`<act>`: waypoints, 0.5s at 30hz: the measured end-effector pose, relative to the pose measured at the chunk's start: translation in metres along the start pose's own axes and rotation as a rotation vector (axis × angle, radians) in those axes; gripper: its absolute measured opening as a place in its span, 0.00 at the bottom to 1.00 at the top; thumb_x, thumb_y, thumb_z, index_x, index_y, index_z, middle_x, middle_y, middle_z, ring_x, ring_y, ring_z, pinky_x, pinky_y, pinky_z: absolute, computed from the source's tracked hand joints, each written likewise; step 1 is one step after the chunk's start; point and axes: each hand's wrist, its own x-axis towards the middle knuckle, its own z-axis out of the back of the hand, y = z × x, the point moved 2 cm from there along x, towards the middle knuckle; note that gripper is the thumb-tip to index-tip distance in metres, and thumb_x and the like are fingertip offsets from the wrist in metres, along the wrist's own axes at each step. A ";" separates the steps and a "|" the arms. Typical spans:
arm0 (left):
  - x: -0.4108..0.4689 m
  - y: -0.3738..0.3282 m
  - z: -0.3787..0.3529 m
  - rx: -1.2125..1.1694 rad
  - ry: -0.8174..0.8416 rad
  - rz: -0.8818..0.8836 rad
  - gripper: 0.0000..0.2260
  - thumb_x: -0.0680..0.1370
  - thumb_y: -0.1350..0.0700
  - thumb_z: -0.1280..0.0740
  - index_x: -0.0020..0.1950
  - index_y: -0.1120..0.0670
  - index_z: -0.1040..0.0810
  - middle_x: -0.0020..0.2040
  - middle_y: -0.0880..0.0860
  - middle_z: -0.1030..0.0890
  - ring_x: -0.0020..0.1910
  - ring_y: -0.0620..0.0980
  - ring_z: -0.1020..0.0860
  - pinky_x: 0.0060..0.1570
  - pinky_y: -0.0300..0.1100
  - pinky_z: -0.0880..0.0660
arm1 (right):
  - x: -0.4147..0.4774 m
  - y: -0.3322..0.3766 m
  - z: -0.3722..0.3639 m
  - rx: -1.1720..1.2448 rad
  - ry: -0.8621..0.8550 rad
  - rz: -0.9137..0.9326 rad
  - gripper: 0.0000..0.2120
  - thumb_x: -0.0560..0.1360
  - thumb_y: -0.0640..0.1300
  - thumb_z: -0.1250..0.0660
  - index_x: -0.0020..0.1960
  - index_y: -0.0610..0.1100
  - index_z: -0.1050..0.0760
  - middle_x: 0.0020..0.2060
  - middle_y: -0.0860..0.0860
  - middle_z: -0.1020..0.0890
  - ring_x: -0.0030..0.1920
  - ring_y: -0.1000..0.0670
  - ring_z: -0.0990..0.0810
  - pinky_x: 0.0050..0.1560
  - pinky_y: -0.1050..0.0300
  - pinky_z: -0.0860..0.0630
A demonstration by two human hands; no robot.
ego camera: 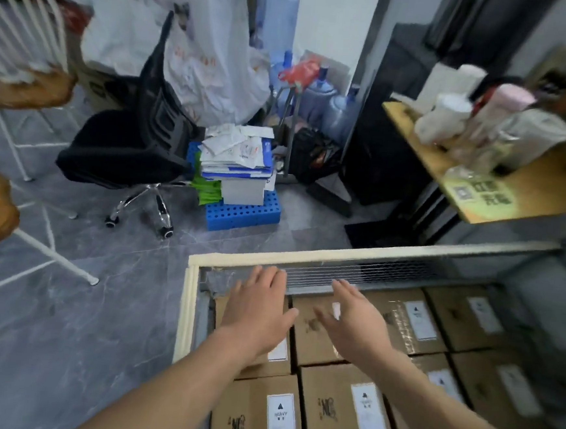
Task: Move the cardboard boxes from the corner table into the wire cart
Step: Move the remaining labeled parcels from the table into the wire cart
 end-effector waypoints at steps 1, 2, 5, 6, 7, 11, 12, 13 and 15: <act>-0.003 -0.013 0.015 0.011 -0.021 -0.044 0.32 0.81 0.40 0.40 0.80 0.52 0.45 0.80 0.49 0.42 0.80 0.53 0.47 0.77 0.55 0.44 | -0.010 -0.001 0.019 -0.009 -0.048 -0.006 0.35 0.80 0.64 0.39 0.81 0.49 0.40 0.80 0.53 0.38 0.80 0.53 0.43 0.76 0.56 0.43; -0.005 -0.027 0.029 0.020 -0.040 -0.089 0.32 0.81 0.39 0.40 0.80 0.52 0.44 0.80 0.49 0.41 0.79 0.53 0.47 0.77 0.55 0.44 | -0.020 -0.002 0.039 -0.021 -0.101 -0.013 0.35 0.80 0.65 0.39 0.81 0.49 0.40 0.80 0.53 0.37 0.80 0.53 0.42 0.76 0.56 0.42; -0.011 -0.072 0.068 0.046 -0.096 -0.222 0.31 0.80 0.39 0.40 0.79 0.52 0.42 0.77 0.49 0.37 0.77 0.53 0.42 0.75 0.55 0.41 | -0.052 -0.006 0.094 -0.058 -0.237 -0.044 0.34 0.79 0.64 0.37 0.80 0.48 0.37 0.79 0.52 0.34 0.78 0.52 0.38 0.75 0.56 0.39; -0.013 -0.088 0.078 0.049 -0.102 -0.260 0.32 0.80 0.39 0.40 0.79 0.52 0.42 0.77 0.49 0.37 0.77 0.53 0.42 0.74 0.54 0.41 | -0.064 -0.009 0.112 -0.071 -0.277 -0.055 0.33 0.79 0.63 0.37 0.79 0.48 0.35 0.77 0.51 0.32 0.77 0.51 0.36 0.74 0.56 0.38; -0.015 -0.104 0.087 0.052 -0.107 -0.297 0.32 0.80 0.38 0.40 0.79 0.52 0.42 0.77 0.49 0.37 0.77 0.52 0.41 0.73 0.54 0.40 | -0.077 -0.012 0.129 -0.083 -0.318 -0.069 0.32 0.79 0.63 0.36 0.77 0.47 0.32 0.76 0.51 0.29 0.75 0.51 0.33 0.72 0.56 0.35; -0.029 -0.173 0.112 0.082 -0.129 -0.433 0.31 0.80 0.37 0.40 0.78 0.52 0.39 0.75 0.49 0.34 0.74 0.51 0.37 0.70 0.52 0.35 | -0.133 -0.032 0.190 -0.117 -0.433 -0.132 0.28 0.78 0.62 0.36 0.73 0.48 0.28 0.69 0.52 0.23 0.69 0.50 0.26 0.66 0.54 0.29; -0.033 -0.191 0.116 0.082 -0.129 -0.464 0.31 0.80 0.36 0.40 0.78 0.52 0.39 0.75 0.49 0.34 0.74 0.51 0.37 0.69 0.52 0.34 | -0.146 -0.039 0.203 -0.119 -0.449 -0.151 0.27 0.78 0.62 0.36 0.72 0.48 0.27 0.68 0.52 0.23 0.68 0.50 0.25 0.65 0.54 0.28; -0.039 -0.209 0.119 0.081 -0.130 -0.497 0.31 0.80 0.36 0.40 0.77 0.52 0.39 0.75 0.49 0.34 0.74 0.51 0.37 0.69 0.52 0.34 | -0.160 -0.047 0.216 -0.120 -0.467 -0.170 0.27 0.78 0.62 0.36 0.71 0.48 0.27 0.68 0.52 0.22 0.67 0.50 0.25 0.64 0.53 0.27; -0.050 -0.244 0.124 0.086 -0.136 -0.562 0.31 0.80 0.37 0.40 0.77 0.53 0.38 0.75 0.50 0.33 0.74 0.52 0.36 0.69 0.52 0.34 | -0.187 -0.065 0.240 -0.122 -0.499 -0.207 0.28 0.79 0.62 0.37 0.72 0.48 0.28 0.69 0.52 0.23 0.68 0.49 0.25 0.64 0.52 0.27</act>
